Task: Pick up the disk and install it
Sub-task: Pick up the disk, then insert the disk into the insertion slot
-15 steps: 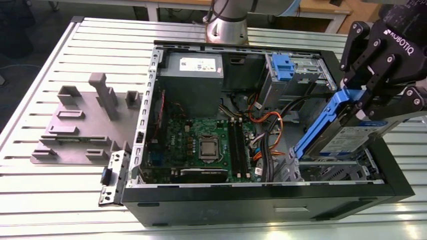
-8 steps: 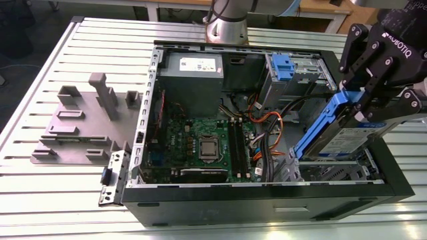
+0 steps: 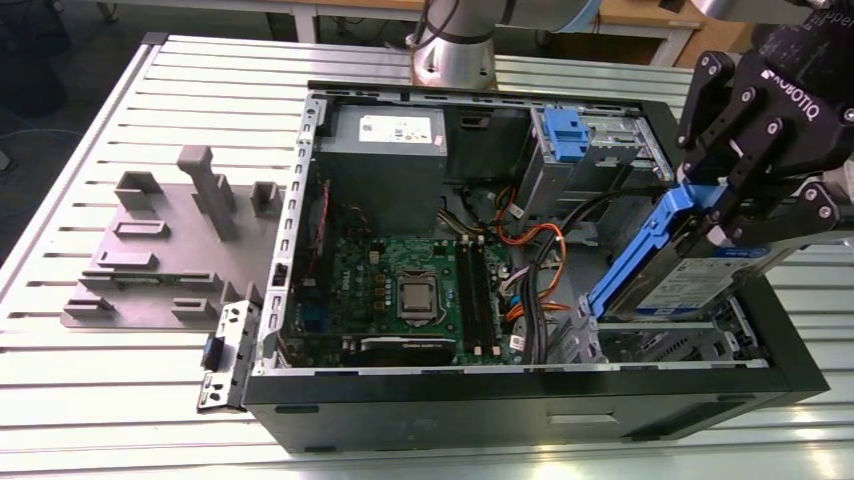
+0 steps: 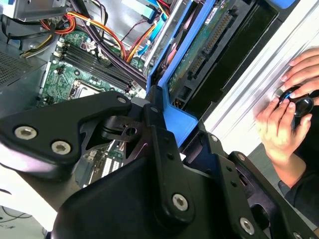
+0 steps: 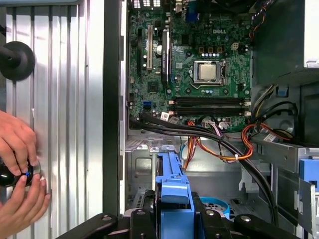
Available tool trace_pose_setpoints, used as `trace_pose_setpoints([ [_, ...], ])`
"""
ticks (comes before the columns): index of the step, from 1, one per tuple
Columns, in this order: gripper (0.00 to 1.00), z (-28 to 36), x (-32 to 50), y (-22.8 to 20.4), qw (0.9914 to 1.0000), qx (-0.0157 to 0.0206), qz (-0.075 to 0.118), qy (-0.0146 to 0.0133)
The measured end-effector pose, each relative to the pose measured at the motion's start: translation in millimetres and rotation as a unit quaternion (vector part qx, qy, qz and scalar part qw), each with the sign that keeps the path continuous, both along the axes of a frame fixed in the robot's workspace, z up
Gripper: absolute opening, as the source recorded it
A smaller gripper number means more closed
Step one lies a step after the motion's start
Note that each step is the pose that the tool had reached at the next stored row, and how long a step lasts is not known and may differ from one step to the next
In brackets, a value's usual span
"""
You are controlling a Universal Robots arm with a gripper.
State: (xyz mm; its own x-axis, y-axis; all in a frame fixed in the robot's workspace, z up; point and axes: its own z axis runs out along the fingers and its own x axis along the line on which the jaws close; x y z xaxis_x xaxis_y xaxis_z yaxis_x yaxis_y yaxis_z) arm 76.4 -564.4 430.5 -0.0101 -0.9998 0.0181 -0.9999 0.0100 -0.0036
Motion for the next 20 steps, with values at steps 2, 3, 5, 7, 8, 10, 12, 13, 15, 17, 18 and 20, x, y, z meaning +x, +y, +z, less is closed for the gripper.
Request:
trace_pose_setpoints([
  [2,0.36,-0.7,0.0,-0.1,1.0,0.0,0.0,0.0],
  [3,0.36,-1.2,0.0,-0.1,1.0,-0.0001,0.0,0.0],
  [5,0.36,-2.3,0.0,-0.2,1.0,0.0,0.0,0.0],
  [7,0.36,-3.6,0.0,-0.3,1.0,0.0,0.0,0.0],
  [8,0.36,-4.4,0.0,-0.4,1.0,-0.0001,0.0,0.0],
  [10,0.36,-6.1,0.0,-0.5,1.0,-0.0001,0.0,0.0],
  [12,0.36,-8.0,0.0,-0.5,1.0,-0.0001,0.0,0.0],
  [13,0.36,-8.9,0.0,-0.6,1.0,-0.0001,0.0,0.0],
  [15,0.36,-10.8,0.0,-0.7,1.0,-0.0001,0.0,0.0],
  [17,0.36,-12.5,0.0,-0.8,1.0,0.0,0.0,0.0],
  [18,0.36,-13.2,0.0,-0.9,1.0,-0.0001,0.0,0.0],
  [20,0.36,-14.7,0.0,-1.0,1.0,0.0,0.0,0.0],
])
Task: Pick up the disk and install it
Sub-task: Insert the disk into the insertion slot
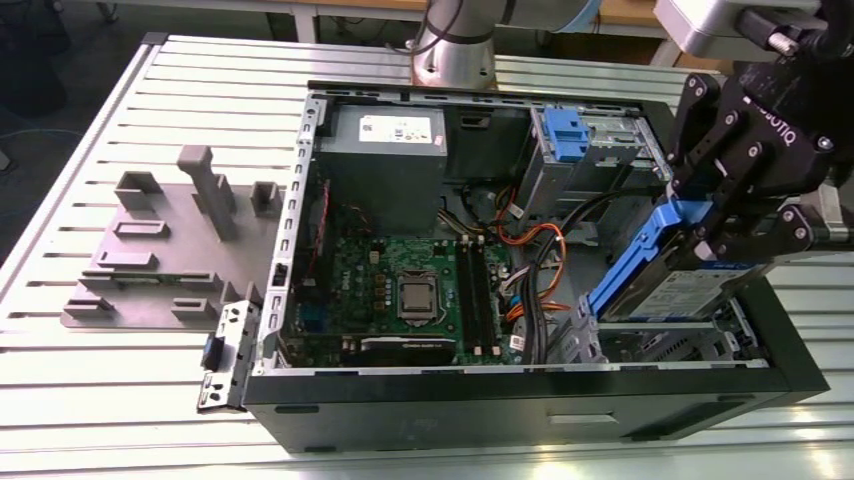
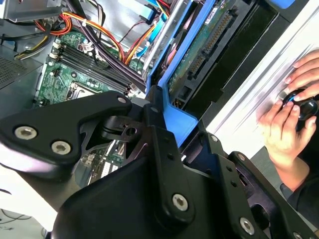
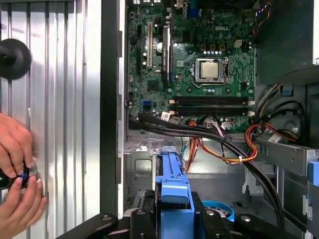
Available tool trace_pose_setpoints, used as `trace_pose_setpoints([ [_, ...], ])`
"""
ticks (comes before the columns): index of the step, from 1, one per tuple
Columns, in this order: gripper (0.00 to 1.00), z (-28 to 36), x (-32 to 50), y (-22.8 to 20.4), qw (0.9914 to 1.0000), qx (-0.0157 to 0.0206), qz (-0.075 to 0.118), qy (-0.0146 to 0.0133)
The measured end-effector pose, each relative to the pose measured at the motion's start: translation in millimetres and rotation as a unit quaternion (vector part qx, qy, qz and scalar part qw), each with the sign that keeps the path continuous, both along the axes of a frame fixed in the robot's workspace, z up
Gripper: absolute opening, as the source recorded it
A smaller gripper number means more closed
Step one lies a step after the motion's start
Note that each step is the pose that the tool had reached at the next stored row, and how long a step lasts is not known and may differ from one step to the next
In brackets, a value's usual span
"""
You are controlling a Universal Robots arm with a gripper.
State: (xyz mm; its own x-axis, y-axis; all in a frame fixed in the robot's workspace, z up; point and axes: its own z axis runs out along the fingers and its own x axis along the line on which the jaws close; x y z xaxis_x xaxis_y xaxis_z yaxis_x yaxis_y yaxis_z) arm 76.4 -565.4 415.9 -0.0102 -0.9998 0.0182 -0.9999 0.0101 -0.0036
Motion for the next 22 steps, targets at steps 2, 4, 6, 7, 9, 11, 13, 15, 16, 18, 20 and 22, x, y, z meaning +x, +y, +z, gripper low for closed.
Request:
trace_pose_setpoints([
  [2,0.36,-1.5,0.0,-0.2,1.0,0.0,0.0,0.0],
  [4,0.36,-2.8,0.0,-0.3,1.0,0.0,0.0,0.0],
  [6,0.36,-4.1,0.0,-0.4,1.0,0.0,0.0,0.0],
  [7,0.36,-4.8,0.0,-0.5,1.0,0.0,0.0,0.0],
  [9,0.36,-6.1,0.0,-0.6,1.0,0.0,0.0,0.0],
  [11,0.36,-7.5,0.0,-0.8,1.0,0.0001,0.0,0.0],
  [13,0.36,-8.8,0.0,-0.9,1.0,0.0,0.0,0.0],
  [15,0.36,-10.3,0.1,-1.0,1.0,0.0,0.0,0.0],
  [16,0.36,-11.0,0.1,-1.0,1.0,0.0,0.0,0.0],
  [18,0.36,-12.4,0.1,-1.2,1.0,0.0,0.0,0.0],
  [20,0.36,-13.8,0.2,-1.4,1.0,0.0,0.0,0.0],
  [22,0.36,-15.3,0.2,-1.5,1.0,0.0,0.0,0.0],
])
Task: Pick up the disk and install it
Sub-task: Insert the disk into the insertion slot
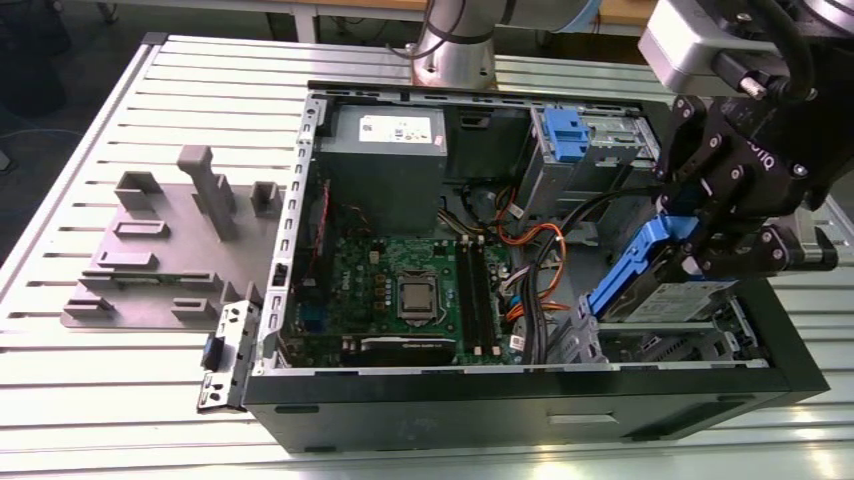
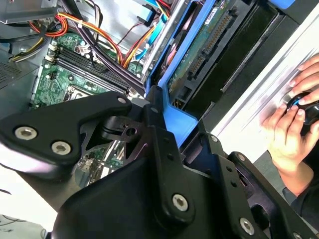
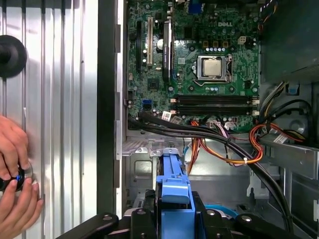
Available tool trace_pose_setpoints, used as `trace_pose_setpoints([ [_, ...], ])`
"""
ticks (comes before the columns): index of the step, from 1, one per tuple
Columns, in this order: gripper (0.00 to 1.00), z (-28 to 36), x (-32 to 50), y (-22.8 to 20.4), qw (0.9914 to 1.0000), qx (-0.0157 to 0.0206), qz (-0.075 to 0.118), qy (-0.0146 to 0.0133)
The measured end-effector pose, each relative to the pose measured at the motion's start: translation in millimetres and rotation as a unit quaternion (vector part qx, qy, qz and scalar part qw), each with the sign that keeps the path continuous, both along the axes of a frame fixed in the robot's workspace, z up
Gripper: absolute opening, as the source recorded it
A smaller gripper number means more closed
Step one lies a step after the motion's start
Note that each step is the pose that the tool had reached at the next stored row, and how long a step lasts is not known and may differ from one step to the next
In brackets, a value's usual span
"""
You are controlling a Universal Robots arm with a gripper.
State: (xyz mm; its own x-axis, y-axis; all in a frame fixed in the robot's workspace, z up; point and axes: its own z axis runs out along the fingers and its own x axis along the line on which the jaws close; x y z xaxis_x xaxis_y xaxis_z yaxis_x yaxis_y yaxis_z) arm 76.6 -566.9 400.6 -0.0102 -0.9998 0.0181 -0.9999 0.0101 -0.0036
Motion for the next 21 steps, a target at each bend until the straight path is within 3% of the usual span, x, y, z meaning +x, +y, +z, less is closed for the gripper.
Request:
trace_pose_setpoints([
  [21,0.36,-15.4,0.1,-1.2,1.0,0.0,0.0,0.0],
])
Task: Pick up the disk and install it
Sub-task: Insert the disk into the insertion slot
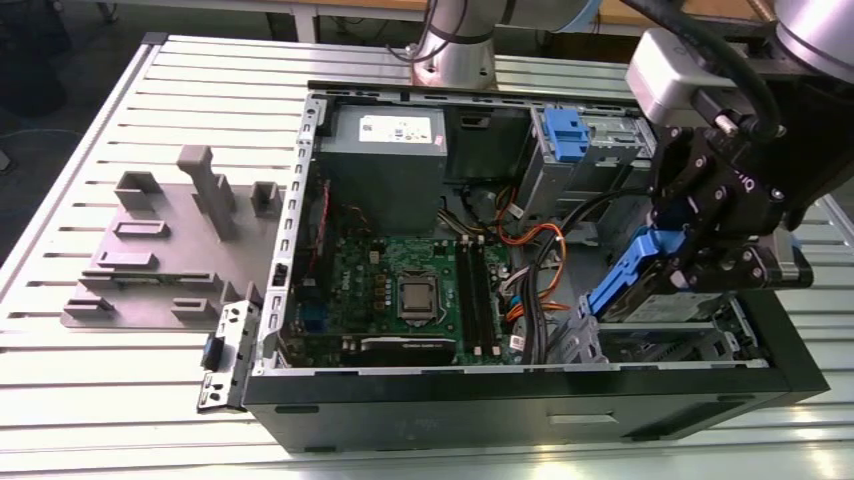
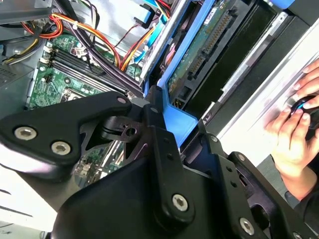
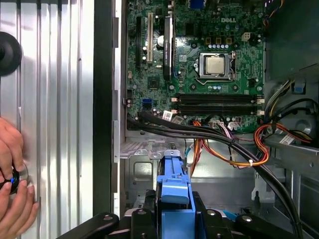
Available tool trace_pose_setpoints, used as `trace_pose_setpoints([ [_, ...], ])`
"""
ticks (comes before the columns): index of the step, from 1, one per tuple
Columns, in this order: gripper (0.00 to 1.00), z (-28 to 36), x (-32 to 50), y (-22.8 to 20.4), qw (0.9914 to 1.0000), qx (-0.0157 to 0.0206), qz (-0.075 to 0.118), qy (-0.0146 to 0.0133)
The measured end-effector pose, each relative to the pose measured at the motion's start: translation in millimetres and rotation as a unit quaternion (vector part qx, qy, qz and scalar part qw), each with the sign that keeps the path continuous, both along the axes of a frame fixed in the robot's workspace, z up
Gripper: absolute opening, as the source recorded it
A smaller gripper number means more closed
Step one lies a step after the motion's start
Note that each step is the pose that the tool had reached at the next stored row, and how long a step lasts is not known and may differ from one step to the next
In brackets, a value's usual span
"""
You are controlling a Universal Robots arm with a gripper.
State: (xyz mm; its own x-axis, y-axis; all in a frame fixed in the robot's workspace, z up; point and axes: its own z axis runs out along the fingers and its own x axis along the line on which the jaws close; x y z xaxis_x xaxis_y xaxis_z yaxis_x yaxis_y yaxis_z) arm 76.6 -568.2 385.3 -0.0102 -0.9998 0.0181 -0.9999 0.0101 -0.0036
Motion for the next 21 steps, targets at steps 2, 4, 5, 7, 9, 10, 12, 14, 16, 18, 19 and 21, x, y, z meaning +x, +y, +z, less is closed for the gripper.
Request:
trace_pose_setpoints([
  [2,0.36,-1.4,0.0,-0.1,1.0,0.0,0.0,0.0],
  [4,0.36,-2.8,0.0,-0.2,1.0,-0.0001,0.0,0.0],
  [5,0.36,-3.5,0.0,-0.2,1.0,0.0,0.0,0.0],
  [7,0.36,-5.1,0.0,-0.3,1.0,0.0,0.0,0.0],
  [9,0.36,-6.4,0.0,-0.4,1.0,0.0,0.0,0.0],
  [10,0.36,-7.2,0.0,-0.4,1.0,0.0,0.0,0.0],
  [12,0.36,-8.6,0.0,-0.4,1.0,0.0,0.0,0.0],
  [14,0.36,-9.7,0.0,-0.4,1.0,-0.0001,0.0,0.0],
  [16,0.36,-9.9,0.0,-0.5,1.0,-0.0002,0.0,0.0],
  [18,0.36,-10.0,0.0,-0.5,1.0,-0.0001,0.0,0.0],
  [19,0.36,-10.1,0.0,-0.5,1.0,0.0,0.0,0.0],
  [21,0.36,-10.1,0.0,-0.5,1.0,0.0,0.0,0.0],
])
